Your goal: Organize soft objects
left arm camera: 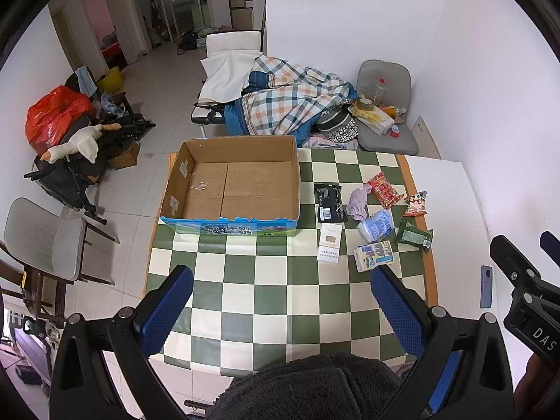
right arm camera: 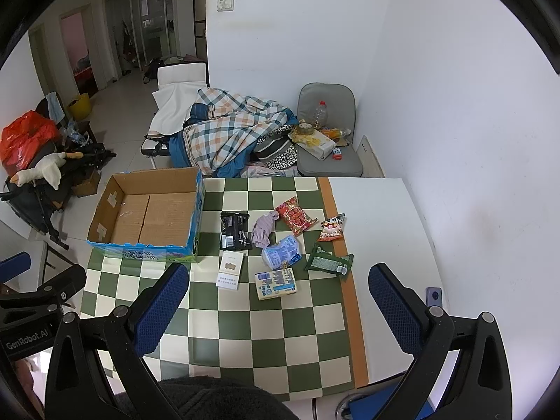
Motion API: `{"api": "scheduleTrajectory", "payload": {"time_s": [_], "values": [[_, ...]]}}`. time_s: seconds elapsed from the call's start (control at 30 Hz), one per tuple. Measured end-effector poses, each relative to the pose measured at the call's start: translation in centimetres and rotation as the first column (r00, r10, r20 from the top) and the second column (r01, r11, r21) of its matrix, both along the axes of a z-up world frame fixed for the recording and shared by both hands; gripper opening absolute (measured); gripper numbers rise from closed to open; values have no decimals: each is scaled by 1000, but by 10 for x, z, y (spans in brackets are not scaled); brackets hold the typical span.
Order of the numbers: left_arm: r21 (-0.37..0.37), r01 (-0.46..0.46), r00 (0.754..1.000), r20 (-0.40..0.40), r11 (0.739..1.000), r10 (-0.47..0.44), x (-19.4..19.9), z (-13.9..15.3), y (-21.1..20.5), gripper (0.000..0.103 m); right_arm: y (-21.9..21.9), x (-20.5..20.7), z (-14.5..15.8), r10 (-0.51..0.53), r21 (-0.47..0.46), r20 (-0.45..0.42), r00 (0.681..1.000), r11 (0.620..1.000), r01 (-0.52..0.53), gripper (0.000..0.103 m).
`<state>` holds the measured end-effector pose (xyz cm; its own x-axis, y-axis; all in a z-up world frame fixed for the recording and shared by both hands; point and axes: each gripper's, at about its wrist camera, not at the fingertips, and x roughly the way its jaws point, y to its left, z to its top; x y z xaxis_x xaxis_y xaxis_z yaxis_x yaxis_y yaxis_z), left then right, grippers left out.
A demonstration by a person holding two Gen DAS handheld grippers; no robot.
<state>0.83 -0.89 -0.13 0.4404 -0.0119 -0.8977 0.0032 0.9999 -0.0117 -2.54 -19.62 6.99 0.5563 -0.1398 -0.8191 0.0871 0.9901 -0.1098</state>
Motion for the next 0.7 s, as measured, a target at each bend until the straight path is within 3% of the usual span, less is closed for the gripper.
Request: {"api": "scheduleTrajectory", "payload": {"time_s": [0.7], "values": [[-3, 0, 1000, 5, 1000, 0, -1, 0, 1, 103, 1, 0, 2, 0, -1, 4, 1000, 1000, 0, 103]]}}
